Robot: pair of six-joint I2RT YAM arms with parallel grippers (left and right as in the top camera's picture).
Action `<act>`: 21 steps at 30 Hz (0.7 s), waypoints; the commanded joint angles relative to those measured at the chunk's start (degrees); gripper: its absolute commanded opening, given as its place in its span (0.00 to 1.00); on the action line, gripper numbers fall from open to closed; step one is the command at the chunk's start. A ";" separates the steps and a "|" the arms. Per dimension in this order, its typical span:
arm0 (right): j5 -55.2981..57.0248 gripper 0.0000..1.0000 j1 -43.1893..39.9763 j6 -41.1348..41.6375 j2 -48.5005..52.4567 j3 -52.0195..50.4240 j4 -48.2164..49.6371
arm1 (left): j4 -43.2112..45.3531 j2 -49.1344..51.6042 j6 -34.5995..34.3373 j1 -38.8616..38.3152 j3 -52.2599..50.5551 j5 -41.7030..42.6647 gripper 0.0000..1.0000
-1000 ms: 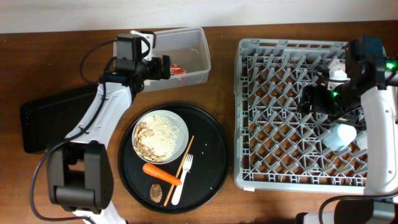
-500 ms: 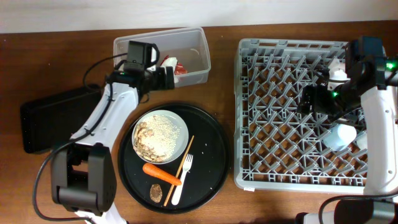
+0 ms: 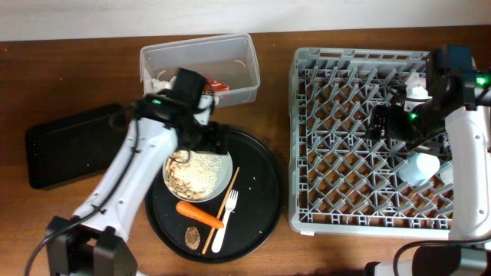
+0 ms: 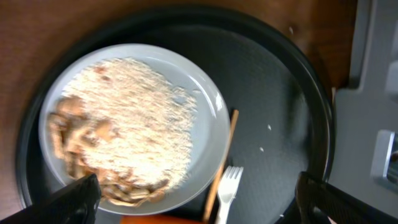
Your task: Sort waste into correct bins and load items into the dishwasher rack
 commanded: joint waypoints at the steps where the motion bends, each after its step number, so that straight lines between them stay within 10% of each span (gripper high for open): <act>1: 0.11 0.98 -0.02 0.02 -0.96 0.11 -0.24 | 1.81 -0.22 -6.12 -6.60 -2.97 -3.23 0.99; 9: 0.11 0.98 -0.02 0.02 -0.96 0.11 -0.24 | 13.81 6.34 -22.91 -12.52 -8.94 -11.93 0.89; 18: 0.09 0.99 -0.02 0.02 -0.96 0.09 -0.24 | 19.39 14.05 -25.62 -12.52 -8.96 -10.49 0.47; 21: 0.11 0.98 -0.02 0.04 -0.96 0.00 -0.24 | 19.10 14.43 -25.62 -12.52 -8.96 -9.14 0.47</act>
